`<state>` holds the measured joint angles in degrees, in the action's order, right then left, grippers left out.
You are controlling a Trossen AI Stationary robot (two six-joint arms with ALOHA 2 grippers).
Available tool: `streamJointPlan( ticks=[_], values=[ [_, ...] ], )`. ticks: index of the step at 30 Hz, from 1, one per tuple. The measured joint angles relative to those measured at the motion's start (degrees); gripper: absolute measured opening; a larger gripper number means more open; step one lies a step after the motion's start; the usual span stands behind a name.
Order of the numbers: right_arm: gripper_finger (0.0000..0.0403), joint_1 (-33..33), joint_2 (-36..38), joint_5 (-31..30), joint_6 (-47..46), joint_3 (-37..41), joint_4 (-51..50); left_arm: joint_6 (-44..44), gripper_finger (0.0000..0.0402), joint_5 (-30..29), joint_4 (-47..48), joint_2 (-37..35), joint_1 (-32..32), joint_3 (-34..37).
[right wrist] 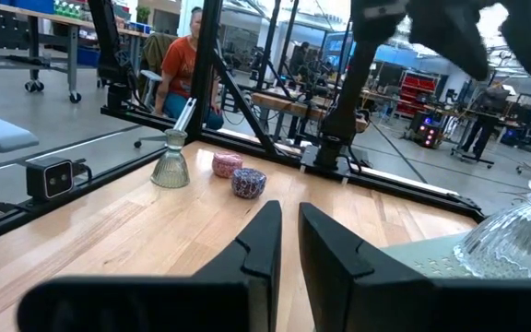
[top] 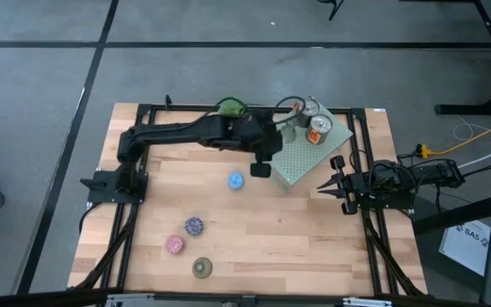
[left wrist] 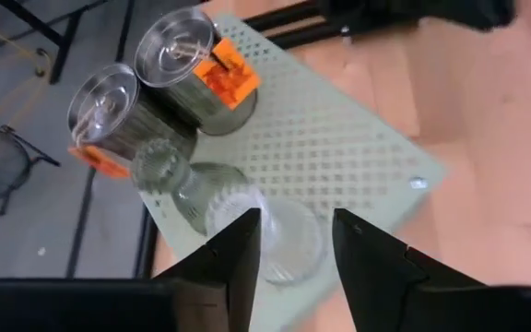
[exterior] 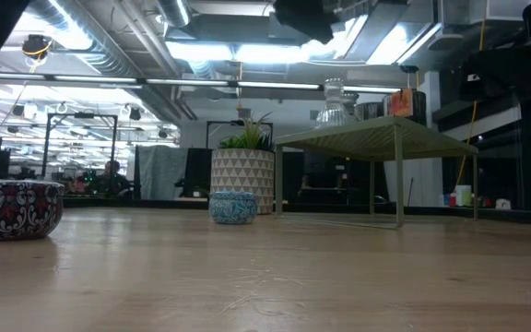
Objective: Pick & Place candle stick holders
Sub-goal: Align the transparent glass candle holder with the other green glass candle holder on the shelf
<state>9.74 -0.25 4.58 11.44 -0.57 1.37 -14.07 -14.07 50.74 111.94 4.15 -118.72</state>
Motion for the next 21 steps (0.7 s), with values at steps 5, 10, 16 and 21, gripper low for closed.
streamJointPlan(
  ticks=[5,10,16,21],
  values=[
    [0.0043,0.0,0.0,0.0,0.0,0.0,0.0,5.7,0.0107,-7.6,4.1,-0.5,-2.2,1.2],
    [0.0043,0.0,0.0,0.0,0.0,0.0,0.0,11.4,0.0062,-10.5,2.1,-0.1,-2.2,9.7],
    [0.0043,0.0,0.0,0.0,0.0,0.0,0.0,15.8,0.0005,-10.3,-9.6,-0.2,-0.5,18.2],
    [0.0043,0.0,0.0,0.0,0.0,0.0,0.0,16.1,0.0002,-4.4,-17.4,-0.2,0.4,22.2]
  ],
)
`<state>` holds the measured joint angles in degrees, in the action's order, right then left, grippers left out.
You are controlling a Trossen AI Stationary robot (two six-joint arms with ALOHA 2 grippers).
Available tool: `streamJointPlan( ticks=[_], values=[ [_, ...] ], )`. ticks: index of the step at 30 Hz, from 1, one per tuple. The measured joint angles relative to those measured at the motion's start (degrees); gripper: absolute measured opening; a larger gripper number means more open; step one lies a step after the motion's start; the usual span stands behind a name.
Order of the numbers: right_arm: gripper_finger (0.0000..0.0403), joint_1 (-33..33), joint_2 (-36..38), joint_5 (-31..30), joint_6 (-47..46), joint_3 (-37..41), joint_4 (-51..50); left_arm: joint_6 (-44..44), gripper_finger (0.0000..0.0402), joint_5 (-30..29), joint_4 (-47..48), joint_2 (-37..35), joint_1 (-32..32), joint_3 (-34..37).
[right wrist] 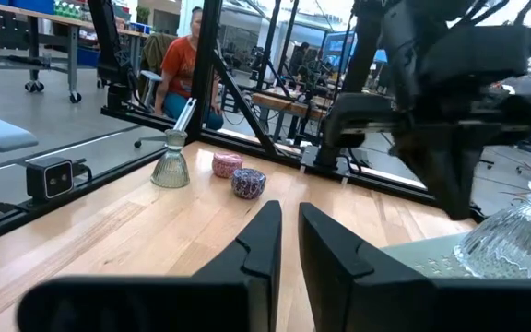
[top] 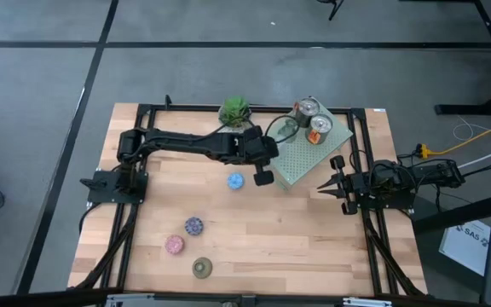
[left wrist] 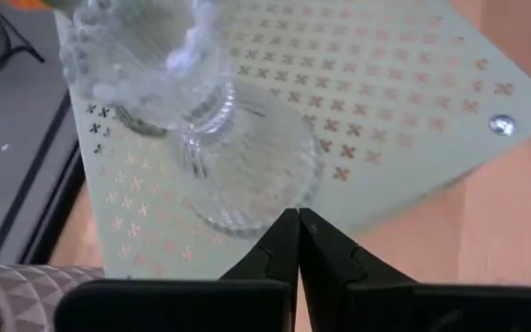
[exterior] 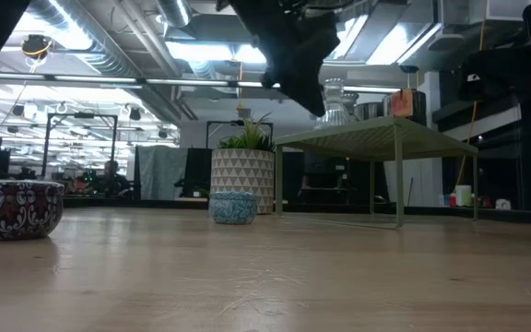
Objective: Pick & Place candle stick holders
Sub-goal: Align the transparent glass candle holder with the other green glass candle holder on the shelf
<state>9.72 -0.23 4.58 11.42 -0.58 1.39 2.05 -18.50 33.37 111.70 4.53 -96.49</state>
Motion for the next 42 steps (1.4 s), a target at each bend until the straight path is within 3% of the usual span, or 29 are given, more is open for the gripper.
streamJointPlan(
  ticks=[5,11,18,24,35,42],
  values=[
    [0.0043,0.0,0.0,0.0,0.0,0.0,0.0,1.7,0.0002,-3.8,-3.4,0.0,0.8,2.2],
    [0.0043,0.0,0.0,0.0,0.0,0.0,0.0,0.8,0.0003,-3.4,-4.4,0.9,1.0,2.4],
    [0.0044,0.0,0.0,0.0,0.0,0.0,0.0,-6.0,0.0003,0.0,-16.3,4.7,1.2,2.4],
    [0.0044,0.0,0.0,0.0,0.0,0.0,0.0,-10.0,0.0003,-3.2,-22.8,5.9,1.5,2.4],
    [0.0044,0.0,0.0,0.0,0.0,0.0,0.0,-10.3,0.0002,-3.1,-27.2,6.2,3.1,2.4],
    [0.0044,0.0,0.0,0.0,0.0,0.0,0.0,-13.3,0.0002,-11.0,-24.7,4.9,-0.8,2.4]
  ],
)
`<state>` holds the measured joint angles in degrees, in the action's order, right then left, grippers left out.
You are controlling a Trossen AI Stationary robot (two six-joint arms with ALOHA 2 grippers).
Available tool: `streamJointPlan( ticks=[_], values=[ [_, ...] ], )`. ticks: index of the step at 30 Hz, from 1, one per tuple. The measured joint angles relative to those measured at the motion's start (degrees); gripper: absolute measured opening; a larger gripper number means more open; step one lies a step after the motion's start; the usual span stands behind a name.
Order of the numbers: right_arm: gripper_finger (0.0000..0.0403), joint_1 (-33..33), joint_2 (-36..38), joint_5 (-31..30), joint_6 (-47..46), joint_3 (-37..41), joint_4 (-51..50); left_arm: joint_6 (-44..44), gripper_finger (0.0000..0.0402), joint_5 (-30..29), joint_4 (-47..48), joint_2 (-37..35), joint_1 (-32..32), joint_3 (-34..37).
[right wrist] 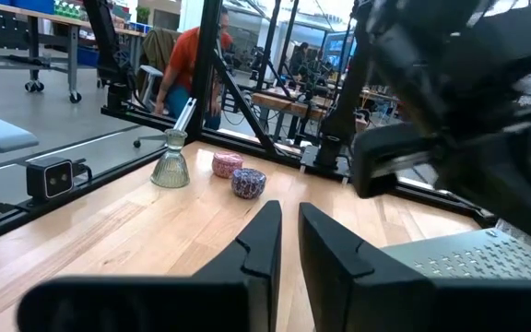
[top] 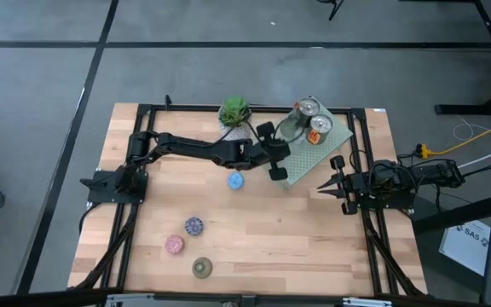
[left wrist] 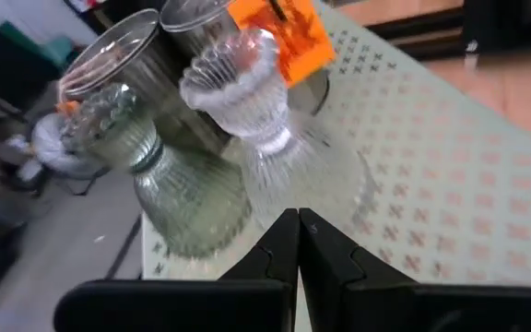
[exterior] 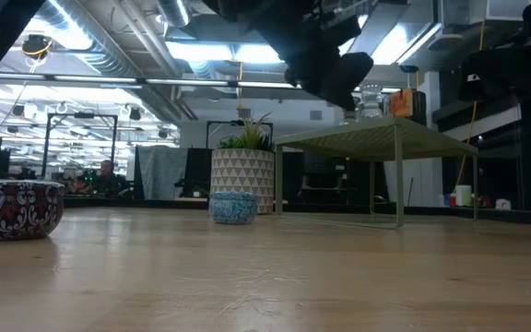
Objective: Pick & Place candle stick holders
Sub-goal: Align the transparent glass candle holder with the other green glass candle holder on the shelf
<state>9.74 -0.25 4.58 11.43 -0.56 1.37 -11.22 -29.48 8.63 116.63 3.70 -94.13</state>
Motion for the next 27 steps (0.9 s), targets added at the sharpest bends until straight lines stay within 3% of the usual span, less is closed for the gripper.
streamJointPlan(
  ticks=[2,8,16,27],
  values=[
    [0.0044,0.0,0.0,0.0,0.0,0.0,0.0,-0.1,0.0001,-0.3,1.0,-0.3,-1.1,0.0],
    [0.0044,0.0,0.0,0.0,0.0,0.0,0.0,-0.1,0.0002,6.5,0.3,0.4,-2.7,0.0],
    [0.0044,0.0,0.0,0.0,0.0,0.0,0.0,-2.6,0.0002,6.5,-4.1,4.8,-1.2,0.0],
    [0.0044,0.0,0.0,0.0,0.0,0.0,0.0,-4.2,0.0002,4.0,-9.1,5.5,0.7,0.0]
  ],
)
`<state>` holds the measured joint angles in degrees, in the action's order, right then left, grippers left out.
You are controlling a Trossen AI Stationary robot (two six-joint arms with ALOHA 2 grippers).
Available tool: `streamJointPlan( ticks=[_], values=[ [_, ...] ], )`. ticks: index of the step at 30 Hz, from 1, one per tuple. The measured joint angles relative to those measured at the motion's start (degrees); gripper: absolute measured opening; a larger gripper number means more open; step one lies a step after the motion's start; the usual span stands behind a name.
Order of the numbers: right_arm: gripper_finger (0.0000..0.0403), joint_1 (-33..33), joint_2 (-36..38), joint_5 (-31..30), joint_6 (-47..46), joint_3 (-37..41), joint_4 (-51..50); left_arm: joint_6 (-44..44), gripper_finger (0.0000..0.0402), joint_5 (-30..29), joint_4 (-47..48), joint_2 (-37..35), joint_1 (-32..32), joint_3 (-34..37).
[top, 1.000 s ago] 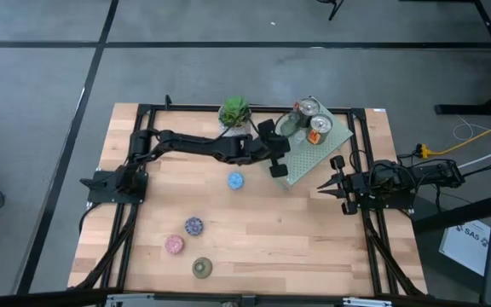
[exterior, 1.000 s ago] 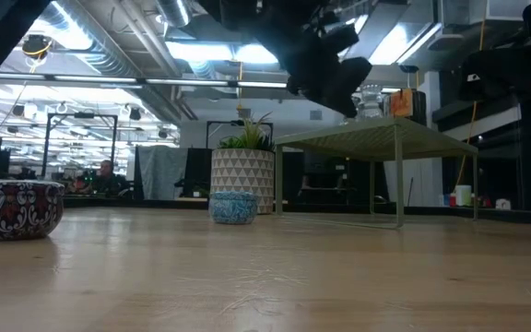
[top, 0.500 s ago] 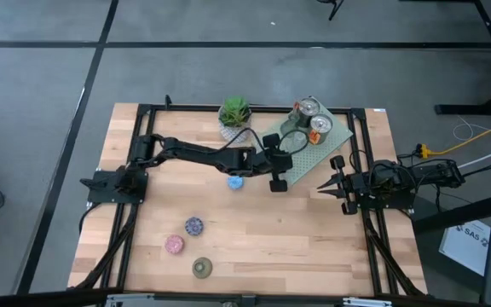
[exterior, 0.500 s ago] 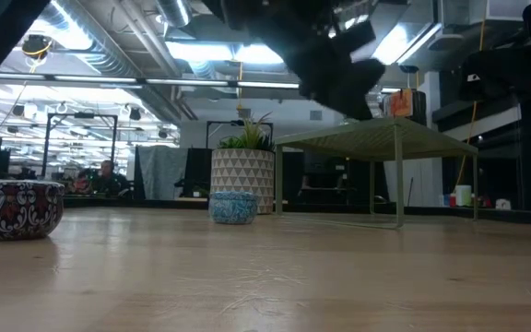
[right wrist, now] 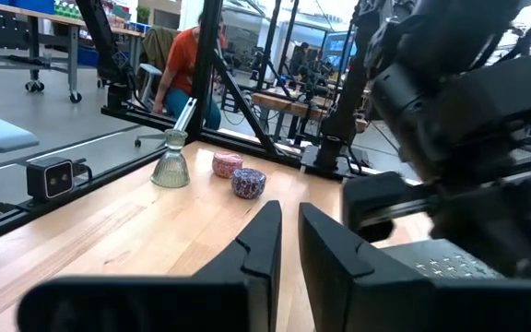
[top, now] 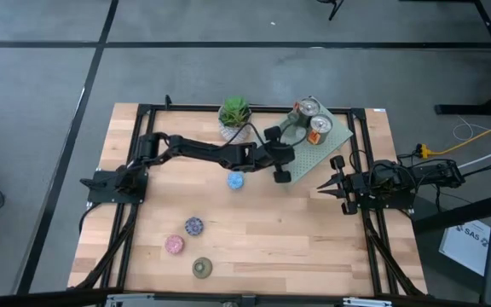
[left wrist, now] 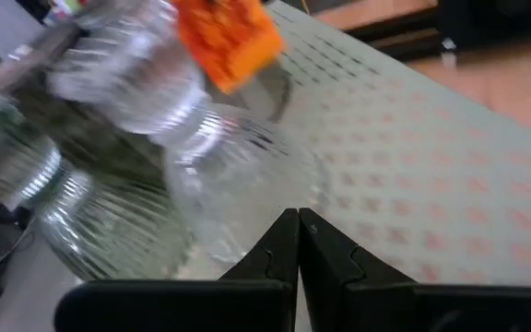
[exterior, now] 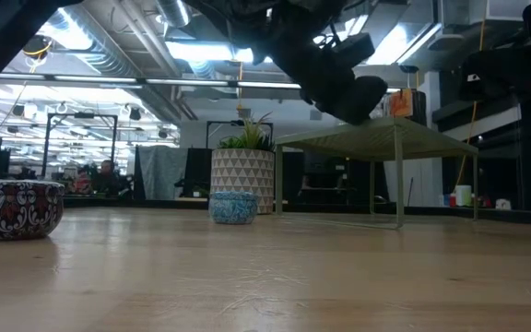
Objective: Pick & Place candle stick holders
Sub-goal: Align the transparent glass candle holder with the other green glass candle holder on the shelf, then align the green glass candle holder with the other transparent glass candle holder on the shelf
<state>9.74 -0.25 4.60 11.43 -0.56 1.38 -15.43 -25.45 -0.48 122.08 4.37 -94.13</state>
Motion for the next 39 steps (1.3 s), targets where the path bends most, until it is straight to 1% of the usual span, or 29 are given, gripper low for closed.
streamJointPlan(
  ticks=[6,14,18,20,22,25,28,31,33,35,39],
  values=[
    [0.0043,0.0,0.0,0.0,0.0,0.0,0.0,-0.2,0.0004,-0.1,-2.5,0.0,1.5,0.0],
    [0.0043,0.0,0.0,0.0,0.0,0.0,0.0,2.0,0.0005,-0.1,-2.5,0.0,2.8,0.0],
    [0.0043,0.0,0.0,0.0,0.0,0.0,0.0,1.4,0.0002,-0.8,-2.5,-0.2,2.4,0.0],
    [0.0043,0.0,0.0,0.0,0.0,0.0,0.0,-0.1,0.0002,-2.9,-2.7,-0.4,1.6,0.0],
    [0.0043,0.0,0.0,0.0,0.0,0.0,0.0,-1.4,0.0003,-6.4,-1.9,-1.0,0.2,0.0],
    [0.0043,0.0,0.0,0.0,0.0,0.0,0.0,-3.1,0.0005,-11.1,-2.2,-2.0,-2.6,0.0],
    [0.0043,0.0,0.0,0.0,0.0,0.0,0.0,-3.8,0.0005,-14.3,-0.8,-3.2,-5.6,0.0],
    [0.0043,0.0,0.0,-0.1,0.0,0.0,0.0,-3.2,0.0002,-18.7,5.4,-5.4,-8.8,0.0],
    [0.0043,0.0,0.0,-0.1,0.0,0.0,0.0,0.2,0.0002,-22.6,12.9,-7.5,-11.0,0.0],
    [0.0043,0.0,0.0,-0.1,0.0,0.0,0.0,6.3,0.0003,-25.0,22.0,-9.8,-13.3,0.0],
    [0.0043,0.0,0.0,-0.1,0.0,0.0,0.0,20.0,0.0002,-26.0,39.3,-14.3,-17.5,0.0]
  ],
)
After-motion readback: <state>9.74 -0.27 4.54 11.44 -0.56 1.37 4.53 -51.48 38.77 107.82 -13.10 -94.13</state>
